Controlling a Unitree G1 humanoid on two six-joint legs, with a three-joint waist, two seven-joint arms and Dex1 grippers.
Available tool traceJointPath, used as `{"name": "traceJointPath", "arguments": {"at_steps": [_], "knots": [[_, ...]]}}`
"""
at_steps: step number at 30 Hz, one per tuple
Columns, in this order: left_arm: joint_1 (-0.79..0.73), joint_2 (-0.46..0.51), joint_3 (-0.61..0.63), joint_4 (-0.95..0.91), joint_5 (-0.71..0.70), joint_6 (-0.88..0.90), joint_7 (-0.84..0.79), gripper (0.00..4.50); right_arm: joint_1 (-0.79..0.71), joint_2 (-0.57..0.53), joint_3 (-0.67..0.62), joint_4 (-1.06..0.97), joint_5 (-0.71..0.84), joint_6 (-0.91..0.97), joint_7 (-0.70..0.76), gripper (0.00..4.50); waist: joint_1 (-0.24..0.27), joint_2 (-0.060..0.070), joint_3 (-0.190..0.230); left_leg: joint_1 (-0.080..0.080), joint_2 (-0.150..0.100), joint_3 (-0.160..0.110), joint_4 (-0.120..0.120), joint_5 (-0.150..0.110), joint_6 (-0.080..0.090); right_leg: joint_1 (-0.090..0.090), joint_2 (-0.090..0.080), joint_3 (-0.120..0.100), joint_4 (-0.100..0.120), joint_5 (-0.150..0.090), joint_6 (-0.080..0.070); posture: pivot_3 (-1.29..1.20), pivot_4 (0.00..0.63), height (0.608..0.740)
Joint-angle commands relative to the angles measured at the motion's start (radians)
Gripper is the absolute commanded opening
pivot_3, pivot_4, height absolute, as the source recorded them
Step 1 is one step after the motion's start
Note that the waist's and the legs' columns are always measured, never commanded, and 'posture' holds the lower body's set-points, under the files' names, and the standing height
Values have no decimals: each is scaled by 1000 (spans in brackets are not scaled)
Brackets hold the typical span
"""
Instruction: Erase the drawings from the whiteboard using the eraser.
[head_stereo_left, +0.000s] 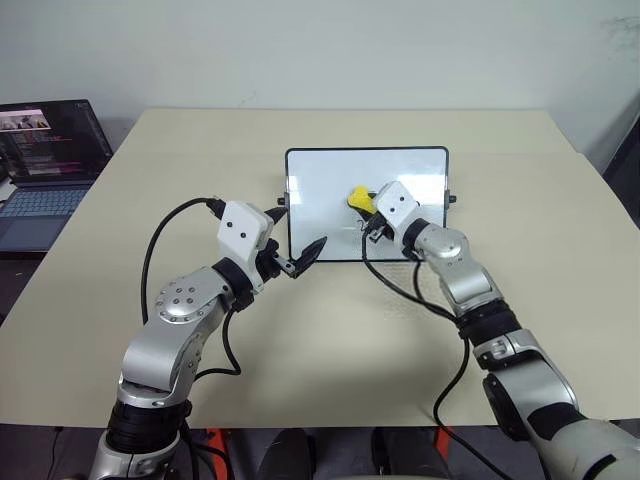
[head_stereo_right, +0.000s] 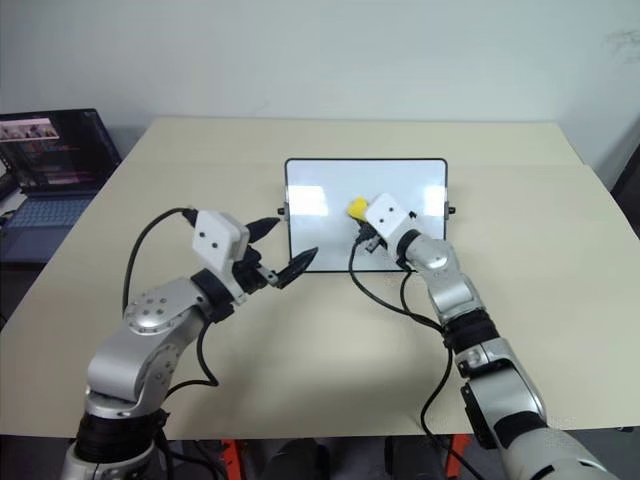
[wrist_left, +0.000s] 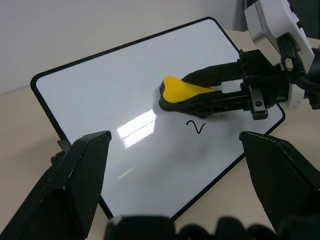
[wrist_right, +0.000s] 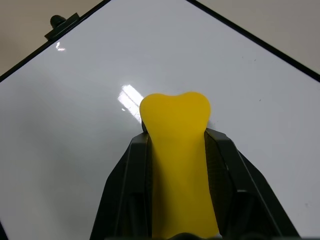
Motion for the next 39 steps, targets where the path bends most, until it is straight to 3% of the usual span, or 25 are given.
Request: {"name": "traceJointPath", "arguments": {"at_steps": [1,17,28,39], "knots": [[-6,-4,12,-37,-2,-16,4,4500,15,4,2,-46,2,27,4,1140,0,0,0,0,0,0,0,0,0,0,0,0,0,0,0,0,150,740],[-14,-7,7,-29,-1,-17,1,4500,58,-5,-28,-202,32,90,-13,1140,1,0,0,0,0,0,0,0,0,0,0,0,0,0,0,0,150,740],[-19,-10,2,-26,1,-20,-3,4500,85,-40,-81,-430,69,261,-9,1140,2,0,0,-1,0,-1,0,0,0,0,0,-1,-1,0,0,0,150,740],[-1,-12,2,-42,1,-18,-3,4500,243,-63,-104,-666,79,462,-35,1140,3,0,0,-1,0,-1,-1,0,0,0,0,0,-1,0,0,0,150,740]]}}
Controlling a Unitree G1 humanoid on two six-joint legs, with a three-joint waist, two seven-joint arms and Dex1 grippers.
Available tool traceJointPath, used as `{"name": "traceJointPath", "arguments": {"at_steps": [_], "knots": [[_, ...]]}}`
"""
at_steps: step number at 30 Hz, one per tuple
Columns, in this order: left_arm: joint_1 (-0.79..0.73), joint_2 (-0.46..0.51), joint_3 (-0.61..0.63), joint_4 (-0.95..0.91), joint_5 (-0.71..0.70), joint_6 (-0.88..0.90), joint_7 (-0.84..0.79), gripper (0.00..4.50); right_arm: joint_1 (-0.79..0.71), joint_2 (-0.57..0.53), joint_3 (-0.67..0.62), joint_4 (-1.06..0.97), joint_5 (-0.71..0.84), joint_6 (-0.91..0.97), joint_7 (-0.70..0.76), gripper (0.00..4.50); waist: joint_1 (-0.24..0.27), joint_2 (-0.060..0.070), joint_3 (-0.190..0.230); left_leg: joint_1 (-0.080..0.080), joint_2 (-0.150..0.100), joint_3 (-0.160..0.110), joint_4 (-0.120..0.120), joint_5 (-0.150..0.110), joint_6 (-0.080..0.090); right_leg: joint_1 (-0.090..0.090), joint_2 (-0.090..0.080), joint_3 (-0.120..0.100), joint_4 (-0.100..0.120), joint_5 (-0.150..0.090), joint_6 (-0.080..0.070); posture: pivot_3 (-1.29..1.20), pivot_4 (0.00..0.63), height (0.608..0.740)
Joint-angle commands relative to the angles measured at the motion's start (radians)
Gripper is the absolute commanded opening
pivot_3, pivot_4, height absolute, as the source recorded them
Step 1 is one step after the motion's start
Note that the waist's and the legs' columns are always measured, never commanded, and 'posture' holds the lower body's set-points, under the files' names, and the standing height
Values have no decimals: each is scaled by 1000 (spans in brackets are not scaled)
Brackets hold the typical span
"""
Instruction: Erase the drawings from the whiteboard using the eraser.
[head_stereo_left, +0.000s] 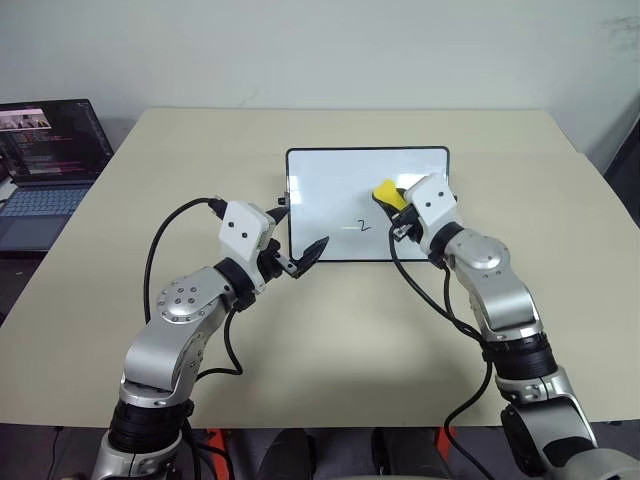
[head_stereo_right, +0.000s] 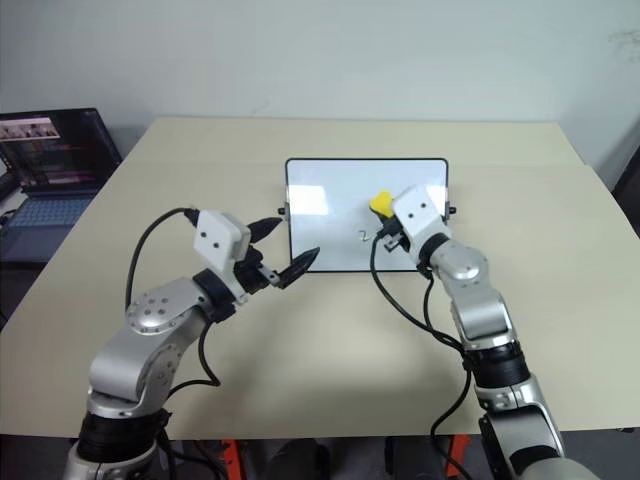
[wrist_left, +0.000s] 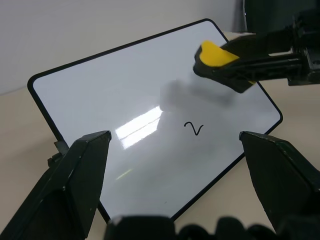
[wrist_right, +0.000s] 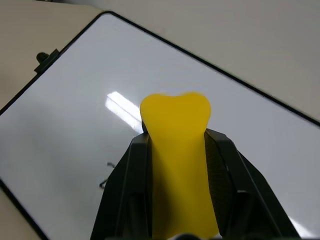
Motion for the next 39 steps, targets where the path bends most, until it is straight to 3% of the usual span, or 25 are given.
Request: {"name": "traceJointPath", "arguments": {"at_steps": [1,13,21,32,39], "knots": [[3,-3,3,-44,1,-17,3,4500,46,-11,-17,-110,6,42,-18,1140,1,0,0,0,0,0,0,0,0,0,0,0,0,0,0,0,150,740],[12,-9,-10,-49,1,-15,-1,4500,216,-63,-29,-172,5,95,-39,1140,1,0,0,0,0,-1,0,0,0,0,0,-1,0,0,0,0,150,740],[5,-8,-10,-46,0,-14,-2,4500,237,-69,-35,-181,11,102,-52,1140,0,0,0,1,0,-1,0,0,0,0,0,0,0,0,0,0,150,740],[1,-6,-8,-38,1,-16,-4,4500,128,-52,-43,-136,26,38,-80,1140,-1,0,0,1,0,0,0,0,0,0,0,0,0,0,0,0,150,740],[-5,-8,-12,-39,0,-12,-3,4500,-7,-20,-2,32,7,-62,-81,1140,0,0,0,0,0,0,0,0,0,0,0,0,0,0,0,0,150,740]]}}
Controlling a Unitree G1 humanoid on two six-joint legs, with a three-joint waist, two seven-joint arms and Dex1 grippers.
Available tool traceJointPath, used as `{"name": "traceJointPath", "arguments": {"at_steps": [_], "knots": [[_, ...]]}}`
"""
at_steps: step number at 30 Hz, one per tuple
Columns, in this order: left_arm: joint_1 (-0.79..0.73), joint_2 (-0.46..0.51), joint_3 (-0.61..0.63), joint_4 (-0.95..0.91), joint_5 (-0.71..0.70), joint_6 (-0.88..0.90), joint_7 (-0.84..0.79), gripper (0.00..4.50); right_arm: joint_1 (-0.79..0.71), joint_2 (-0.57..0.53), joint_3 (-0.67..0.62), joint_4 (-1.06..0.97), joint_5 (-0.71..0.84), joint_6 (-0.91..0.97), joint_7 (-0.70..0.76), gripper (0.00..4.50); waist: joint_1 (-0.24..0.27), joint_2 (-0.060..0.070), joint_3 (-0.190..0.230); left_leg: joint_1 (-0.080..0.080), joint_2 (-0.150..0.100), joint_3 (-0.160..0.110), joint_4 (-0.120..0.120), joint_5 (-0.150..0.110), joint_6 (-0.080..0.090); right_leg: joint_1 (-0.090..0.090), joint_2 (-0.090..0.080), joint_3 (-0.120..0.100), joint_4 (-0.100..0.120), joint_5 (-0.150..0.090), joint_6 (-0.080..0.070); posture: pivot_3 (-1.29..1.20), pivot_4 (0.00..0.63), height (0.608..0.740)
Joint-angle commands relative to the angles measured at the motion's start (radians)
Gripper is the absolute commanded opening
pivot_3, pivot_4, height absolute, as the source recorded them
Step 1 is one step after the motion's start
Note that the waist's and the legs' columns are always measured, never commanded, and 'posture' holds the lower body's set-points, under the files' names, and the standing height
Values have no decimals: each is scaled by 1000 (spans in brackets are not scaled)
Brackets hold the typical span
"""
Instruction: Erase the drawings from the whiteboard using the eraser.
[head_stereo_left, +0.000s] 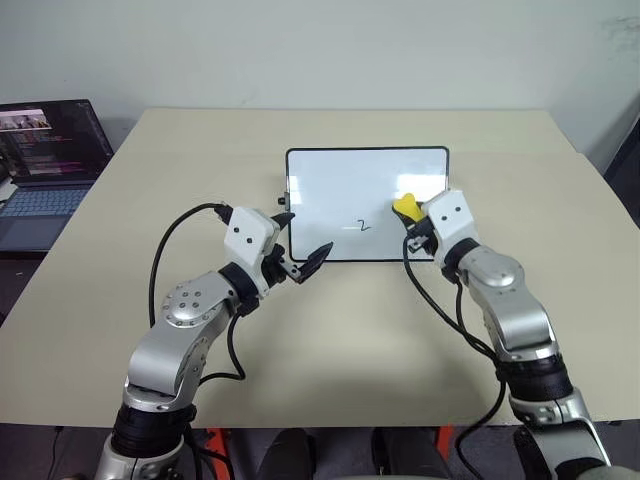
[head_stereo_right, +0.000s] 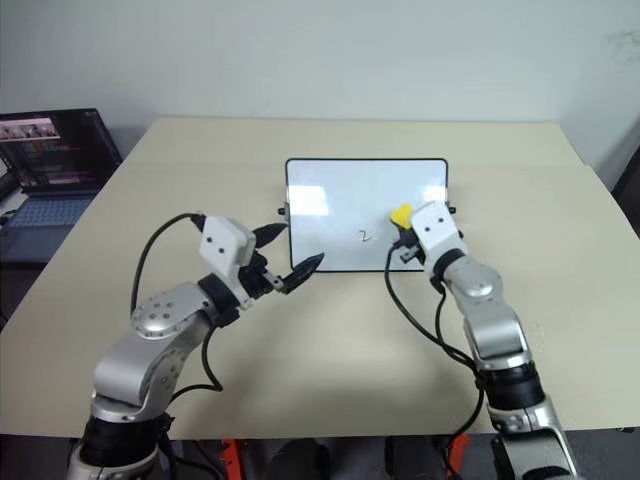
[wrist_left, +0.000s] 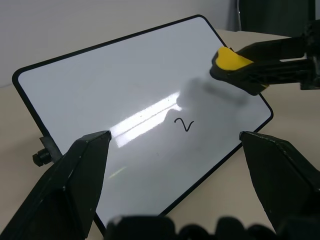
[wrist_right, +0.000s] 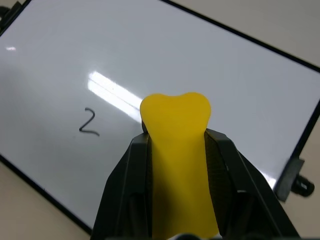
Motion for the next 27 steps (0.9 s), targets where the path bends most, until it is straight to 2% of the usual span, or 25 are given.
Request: {"name": "traceJointPath", "arguments": {"at_steps": [1,9,27], "knots": [[-17,1,7,-31,0,-14,-1,4500,-64,14,13,81,-12,-95,-10,1140,0,0,0,0,0,0,0,0,0,0,0,0,0,0,0,0,150,740],[-7,6,16,-44,0,-7,7,4500,-186,46,50,344,-35,-286,-4,1140,-1,0,0,0,0,1,0,0,0,0,0,0,0,0,0,0,150,740],[8,5,19,-47,6,-10,21,4500,-238,129,106,576,-76,-455,-5,1140,-3,0,0,0,0,1,0,0,0,0,0,0,0,0,0,0,150,740]]}}
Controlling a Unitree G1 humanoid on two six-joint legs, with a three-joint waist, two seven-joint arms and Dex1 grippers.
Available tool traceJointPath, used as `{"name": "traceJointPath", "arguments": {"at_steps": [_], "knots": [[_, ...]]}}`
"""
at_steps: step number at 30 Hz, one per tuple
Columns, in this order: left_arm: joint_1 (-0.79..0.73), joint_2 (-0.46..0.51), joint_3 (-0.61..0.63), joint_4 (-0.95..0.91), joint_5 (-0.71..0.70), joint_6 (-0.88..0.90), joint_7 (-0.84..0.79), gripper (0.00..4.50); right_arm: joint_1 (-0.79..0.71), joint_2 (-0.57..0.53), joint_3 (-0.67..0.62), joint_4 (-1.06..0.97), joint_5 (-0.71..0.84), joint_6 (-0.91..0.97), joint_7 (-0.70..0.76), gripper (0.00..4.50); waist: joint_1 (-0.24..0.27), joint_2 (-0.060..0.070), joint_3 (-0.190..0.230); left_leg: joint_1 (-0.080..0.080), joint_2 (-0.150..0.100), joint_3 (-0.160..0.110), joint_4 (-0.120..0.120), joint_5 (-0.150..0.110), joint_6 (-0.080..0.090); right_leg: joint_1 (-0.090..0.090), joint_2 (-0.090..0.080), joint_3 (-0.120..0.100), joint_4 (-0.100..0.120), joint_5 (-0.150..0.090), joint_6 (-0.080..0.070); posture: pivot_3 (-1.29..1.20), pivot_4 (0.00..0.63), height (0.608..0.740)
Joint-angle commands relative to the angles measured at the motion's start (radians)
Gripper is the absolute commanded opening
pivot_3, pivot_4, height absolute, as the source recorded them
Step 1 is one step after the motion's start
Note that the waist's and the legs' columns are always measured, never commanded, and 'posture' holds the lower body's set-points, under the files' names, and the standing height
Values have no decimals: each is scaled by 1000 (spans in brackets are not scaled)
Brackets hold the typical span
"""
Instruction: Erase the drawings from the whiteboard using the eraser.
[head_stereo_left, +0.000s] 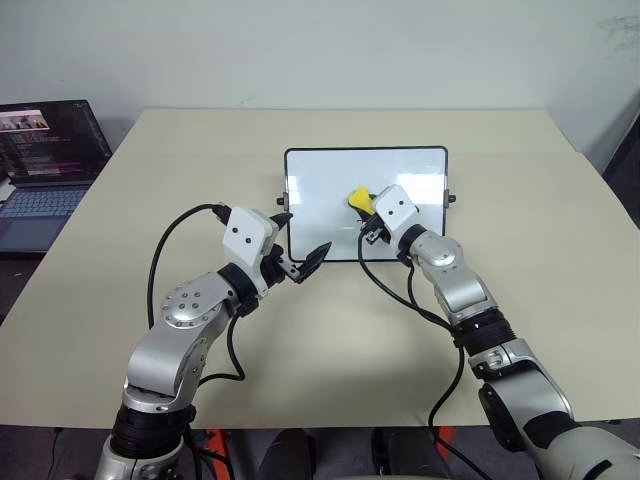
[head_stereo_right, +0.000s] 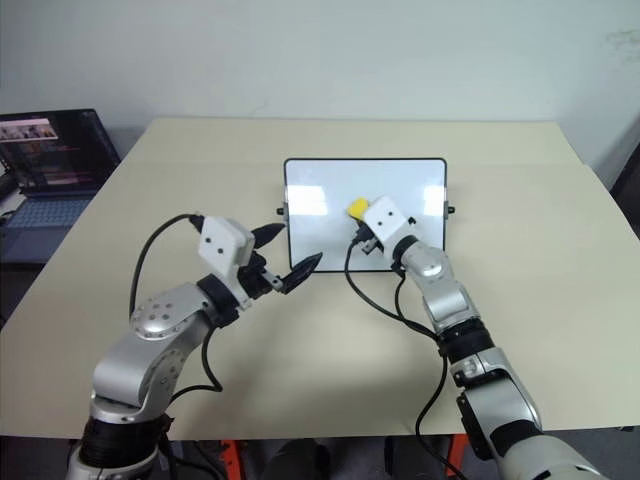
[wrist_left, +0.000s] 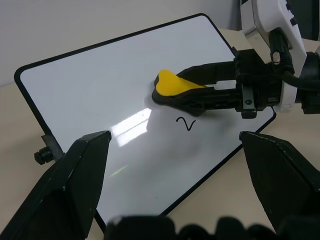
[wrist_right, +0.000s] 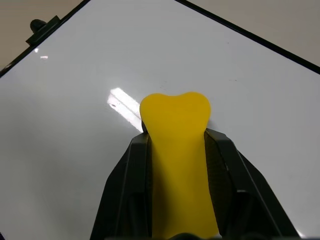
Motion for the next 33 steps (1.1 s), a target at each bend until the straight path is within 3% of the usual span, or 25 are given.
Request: {"name": "traceJointPath", "arguments": {"at_steps": [1,23,33], "knots": [[0,4,13,-46,6,-14,8,4500,-16,12,1,32,-6,-37,0,1140,0,0,0,0,0,0,0,0,0,0,0,0,0,0,0,0,150,740],[0,3,4,-47,5,-21,8,4500,177,-18,56,-11,-30,-71,67,1140,1,-1,-1,2,0,0,1,0,0,2,0,0,1,0,0,0,150,740],[3,3,6,-49,5,-20,9,4500,168,-28,35,-61,-14,-58,68,1140,2,-1,-1,2,0,-1,1,0,0,3,0,0,1,1,1,0,150,740]]}}
